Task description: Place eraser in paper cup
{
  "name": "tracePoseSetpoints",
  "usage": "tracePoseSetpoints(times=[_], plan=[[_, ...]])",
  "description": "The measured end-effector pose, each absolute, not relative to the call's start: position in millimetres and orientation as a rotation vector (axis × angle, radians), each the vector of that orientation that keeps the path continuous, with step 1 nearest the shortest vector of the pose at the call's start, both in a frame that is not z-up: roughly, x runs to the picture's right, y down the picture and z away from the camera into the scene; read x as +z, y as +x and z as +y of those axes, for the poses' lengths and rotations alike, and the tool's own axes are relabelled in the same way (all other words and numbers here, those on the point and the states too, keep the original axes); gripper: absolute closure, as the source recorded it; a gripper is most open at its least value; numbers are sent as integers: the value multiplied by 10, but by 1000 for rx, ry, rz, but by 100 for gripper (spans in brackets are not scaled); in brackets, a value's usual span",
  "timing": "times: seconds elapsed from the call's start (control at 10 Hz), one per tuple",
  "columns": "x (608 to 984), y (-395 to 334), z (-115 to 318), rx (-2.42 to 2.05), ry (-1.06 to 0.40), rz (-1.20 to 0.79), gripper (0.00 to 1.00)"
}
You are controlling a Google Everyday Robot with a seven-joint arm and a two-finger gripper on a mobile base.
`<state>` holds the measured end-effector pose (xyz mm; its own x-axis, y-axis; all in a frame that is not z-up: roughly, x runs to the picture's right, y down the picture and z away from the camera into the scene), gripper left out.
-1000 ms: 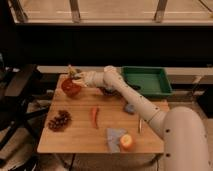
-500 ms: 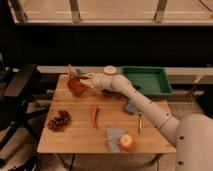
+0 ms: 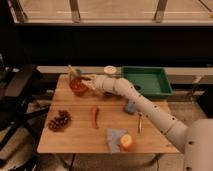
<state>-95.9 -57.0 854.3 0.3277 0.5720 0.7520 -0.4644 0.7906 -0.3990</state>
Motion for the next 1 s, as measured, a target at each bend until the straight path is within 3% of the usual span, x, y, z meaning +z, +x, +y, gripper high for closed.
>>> tracePoseSetpoints(times=[1.0], plan=[[8425, -649, -488, 735, -72, -997, 100]])
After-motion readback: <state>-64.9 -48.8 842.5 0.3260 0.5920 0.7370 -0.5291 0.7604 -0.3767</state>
